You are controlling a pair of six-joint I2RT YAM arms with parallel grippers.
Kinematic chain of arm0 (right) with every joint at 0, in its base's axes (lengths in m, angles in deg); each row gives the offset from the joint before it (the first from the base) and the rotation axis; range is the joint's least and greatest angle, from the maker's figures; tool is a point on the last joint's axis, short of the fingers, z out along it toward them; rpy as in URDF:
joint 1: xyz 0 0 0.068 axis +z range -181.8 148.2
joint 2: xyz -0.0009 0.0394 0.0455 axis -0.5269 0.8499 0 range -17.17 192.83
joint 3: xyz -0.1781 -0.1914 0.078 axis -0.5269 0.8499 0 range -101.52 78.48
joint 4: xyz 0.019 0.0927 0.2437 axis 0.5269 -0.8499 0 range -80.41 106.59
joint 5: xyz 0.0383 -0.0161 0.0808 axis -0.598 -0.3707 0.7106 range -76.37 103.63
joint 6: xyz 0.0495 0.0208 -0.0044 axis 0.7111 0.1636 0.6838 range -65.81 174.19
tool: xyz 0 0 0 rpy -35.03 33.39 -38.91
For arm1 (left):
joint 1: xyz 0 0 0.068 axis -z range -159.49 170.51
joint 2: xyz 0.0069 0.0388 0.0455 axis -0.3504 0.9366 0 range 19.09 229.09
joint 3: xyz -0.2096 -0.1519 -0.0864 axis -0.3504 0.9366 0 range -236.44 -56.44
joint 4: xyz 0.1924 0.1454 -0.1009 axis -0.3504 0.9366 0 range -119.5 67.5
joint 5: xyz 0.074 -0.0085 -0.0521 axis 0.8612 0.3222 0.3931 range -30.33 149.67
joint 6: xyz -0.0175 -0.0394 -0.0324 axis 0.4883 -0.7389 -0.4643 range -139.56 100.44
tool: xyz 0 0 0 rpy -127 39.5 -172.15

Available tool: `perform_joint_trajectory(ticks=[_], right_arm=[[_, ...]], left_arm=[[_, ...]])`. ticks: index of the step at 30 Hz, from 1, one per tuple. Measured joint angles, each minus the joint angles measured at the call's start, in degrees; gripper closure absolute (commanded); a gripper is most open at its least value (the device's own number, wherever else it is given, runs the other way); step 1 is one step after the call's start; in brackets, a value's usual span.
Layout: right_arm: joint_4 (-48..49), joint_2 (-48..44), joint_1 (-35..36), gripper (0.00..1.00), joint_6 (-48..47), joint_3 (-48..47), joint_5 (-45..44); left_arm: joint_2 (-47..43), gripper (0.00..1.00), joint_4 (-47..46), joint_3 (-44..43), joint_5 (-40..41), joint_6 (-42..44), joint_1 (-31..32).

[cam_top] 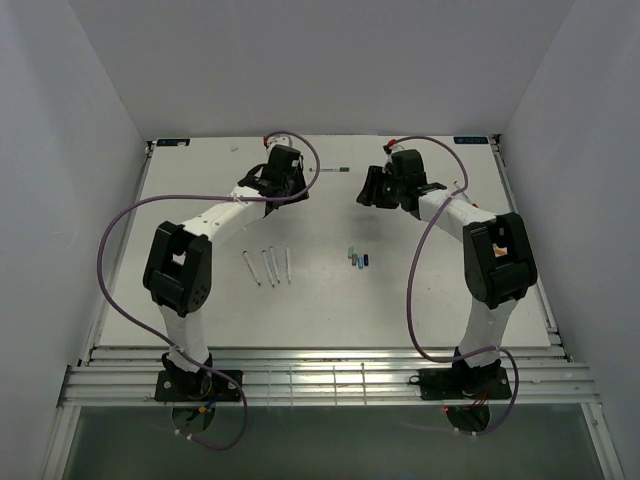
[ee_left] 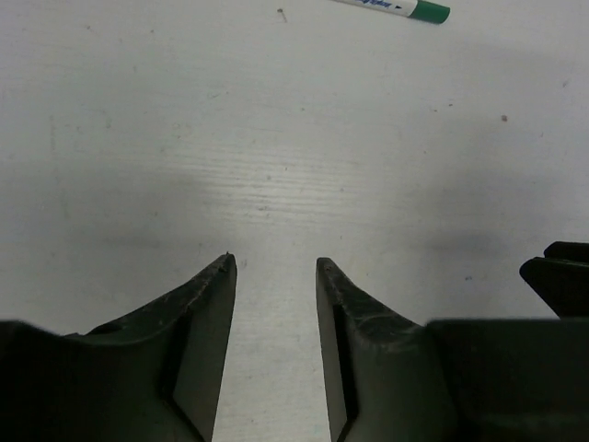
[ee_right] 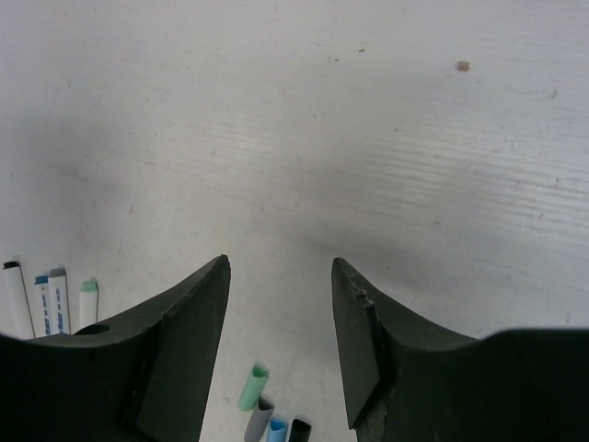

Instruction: Open the pen caps

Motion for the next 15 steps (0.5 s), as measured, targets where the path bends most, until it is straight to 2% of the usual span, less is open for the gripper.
perform_joint_trajectory(ticks=[1,3,4,9,13,14,15], right_arm=[[-0.35,0.9,-0.39,0.46,-0.11,-1.05,0.15],[-0.7,2.16,-1.01,0.46,-0.2,-2.32,0.5],[-0.87,2.69,-1.25,0.47,-0.24,-2.75,0.63],[-2.03,3.41,-1.77,0.47,-0.61,-2.86,1.31],[-1.73,1.86,-1.77,0.47,-1.01,0.0,2.29],[-1.77,1.07,-1.77,0.47,-1.09,1.2,2.45],[-1.86,0.07,-1.75,0.47,-1.25,2.49,2.51]], left_arm=[[1.36,0.65,-0.59,-1.05,-0.61,0.9,-0.11],[3.98,0.81,-2.8,-2.95,-1.44,2.14,-0.31],[5.31,0.99,-4.11,-4.2,-2.01,3.08,-0.5],[13.79,1.0,-10.01,-13.11,-4.98,8.57,-1.55],[23.67,1.0,-13.4,-25.24,-8.72,12.35,-2.93],[26.23,0.98,-14.25,-28.0,-9.99,13.0,-3.37],[28.59,0.89,-14.45,-30.67,-11.37,13.64,-3.82]])
